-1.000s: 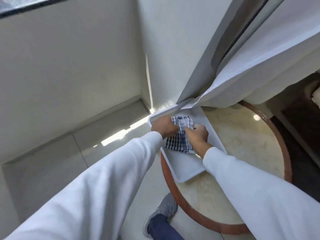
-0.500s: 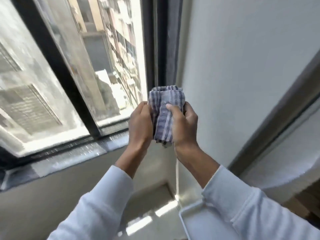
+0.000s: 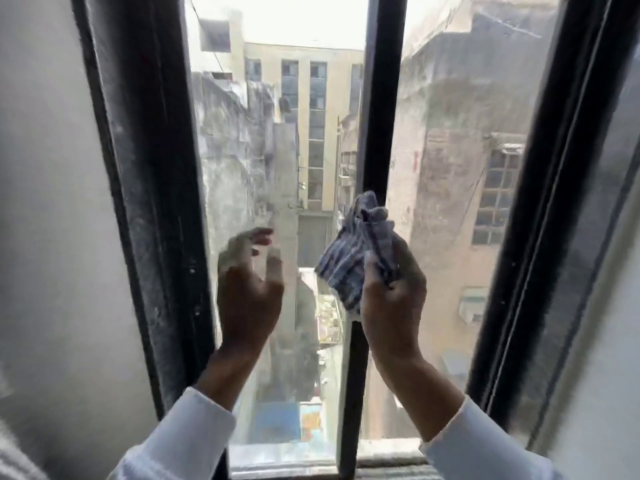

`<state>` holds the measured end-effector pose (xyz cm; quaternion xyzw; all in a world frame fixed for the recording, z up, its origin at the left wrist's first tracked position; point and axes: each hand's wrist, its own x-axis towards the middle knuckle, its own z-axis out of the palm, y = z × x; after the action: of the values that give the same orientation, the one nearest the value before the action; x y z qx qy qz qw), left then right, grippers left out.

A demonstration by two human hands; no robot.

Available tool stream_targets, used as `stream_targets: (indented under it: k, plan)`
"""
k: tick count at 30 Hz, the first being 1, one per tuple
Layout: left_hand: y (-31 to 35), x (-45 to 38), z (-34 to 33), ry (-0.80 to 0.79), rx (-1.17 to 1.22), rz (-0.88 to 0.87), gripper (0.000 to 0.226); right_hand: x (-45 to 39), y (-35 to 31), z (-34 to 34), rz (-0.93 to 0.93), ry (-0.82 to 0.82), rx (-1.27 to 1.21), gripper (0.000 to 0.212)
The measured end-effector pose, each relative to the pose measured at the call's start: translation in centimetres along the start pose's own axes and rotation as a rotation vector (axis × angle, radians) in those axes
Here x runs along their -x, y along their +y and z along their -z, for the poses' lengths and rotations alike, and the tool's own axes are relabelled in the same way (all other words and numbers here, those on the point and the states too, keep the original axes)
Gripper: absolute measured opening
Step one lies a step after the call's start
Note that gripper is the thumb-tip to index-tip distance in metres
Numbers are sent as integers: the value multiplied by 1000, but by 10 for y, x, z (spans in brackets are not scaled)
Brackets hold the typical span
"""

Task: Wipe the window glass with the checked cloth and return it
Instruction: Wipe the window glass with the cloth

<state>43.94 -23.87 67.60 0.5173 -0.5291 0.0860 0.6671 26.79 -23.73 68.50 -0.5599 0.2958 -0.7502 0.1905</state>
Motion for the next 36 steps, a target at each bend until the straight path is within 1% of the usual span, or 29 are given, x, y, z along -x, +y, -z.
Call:
stream_targets:
  k: [1, 2, 3, 4, 6, 7, 10, 11, 12, 13, 14, 15, 16, 17, 18, 20, 21, 22, 23, 25, 26, 27, 28, 30, 31, 32, 33, 34, 36]
  plan:
    - [-19, -19, 10, 109, -120, -102, 26, -16, 5, -22, 138, 41, 77, 56]
    - [-33, -35, 17, 169, -217, -196, 28, -32, 11, -40, 290, 22, 187, 60]
    - [-48, -51, 21, 193, -297, -280, 31, -47, 22, -59, 440, -20, 315, 60]
    - [-61, -66, 24, 196, -361, -335, 36, -58, 36, -76, 541, -66, 437, 57]
    - [-80, -88, 25, 190, -414, -351, 46, -52, 66, -102, 591, -167, 623, 52]
    - [-87, -95, 24, 171, -382, -338, 50, -39, 79, -112, 641, -244, 697, 54]
    - [-106, -108, 21, 133, -303, -350, 59, -25, 94, -146, 1008, -562, 807, 52]
    - [-113, -109, 20, 141, -302, -358, 60, -42, 88, -153, 1108, -554, 819, 51]
    - [-118, -110, 18, 158, -294, -371, 60, -65, 79, -156, 1134, -456, 841, 52]
    - [-121, -110, 16, 189, -280, -380, 58, -90, 73, -153, 1081, -315, 857, 52]
    - [-124, -110, 14, 214, -277, -392, 56, -107, 69, -144, 963, -188, 866, 52]
    - [-126, -111, 12, 225, -286, -402, 57, -110, 70, -130, 829, -102, 861, 53]
    - [-127, -112, 11, 229, -306, -407, 58, -98, 77, -117, 725, -65, 849, 53]
    - [-127, -113, 10, 233, -327, -407, 60, -76, 84, -107, 686, -92, 850, 55]
    - [-126, -113, 9, 242, -351, -403, 63, -51, 90, -105, 717, -175, 877, 58]
    - [-125, -113, 8, 259, -391, -399, 67, -35, 86, -124, 944, -387, 902, 59]
    - [-125, -113, 8, 256, -399, -408, 67, -52, 75, -137, 1064, -425, 892, 57]
    - [-127, -114, 8, 250, -401, -424, 65, -74, 61, -148, 1119, -396, 876, 55]
    - [-128, -114, 8, 247, -402, -430, 63, -100, 52, -155, 1101, -325, 848, 53]
    - [-128, -114, 9, 240, -400, -418, 60, -127, 50, -144, 908, -138, 789, 51]
    - [-127, -113, 9, 236, -402, -414, 60, -115, 59, -131, 795, -79, 773, 51]
    - [-125, -112, 8, 230, -402, -413, 59, -90, 74, -118, 738, -71, 782, 53]
    - [-123, -112, 9, 218, -404, -410, 59, -57, 87, -110, 755, -137, 807, 56]
    - [-118, -110, 13, 191, -406, -401, 60, -18, 100, -113, 1021, -418, 851, 59]
    - [-117, -109, 15, 174, -398, -407, 62, -28, 96, -121, 1169, -526, 852, 57]
    - [-117, -109, 17, 156, -390, -418, 63, -49, 86, -130, 1253, -555, 852, 56]
    - [-117, -109, 17, 151, -388, -423, 62, -73, 76, -139, 1267, -507, 835, 55]
    - [-118, -109, 17, 156, -386, -419, 61, -96, 70, -145, 1196, -404, 822, 55]
    - [-118, -110, 16, 166, -375, -399, 61, -104, 70, -136, 906, -213, 771, 55]
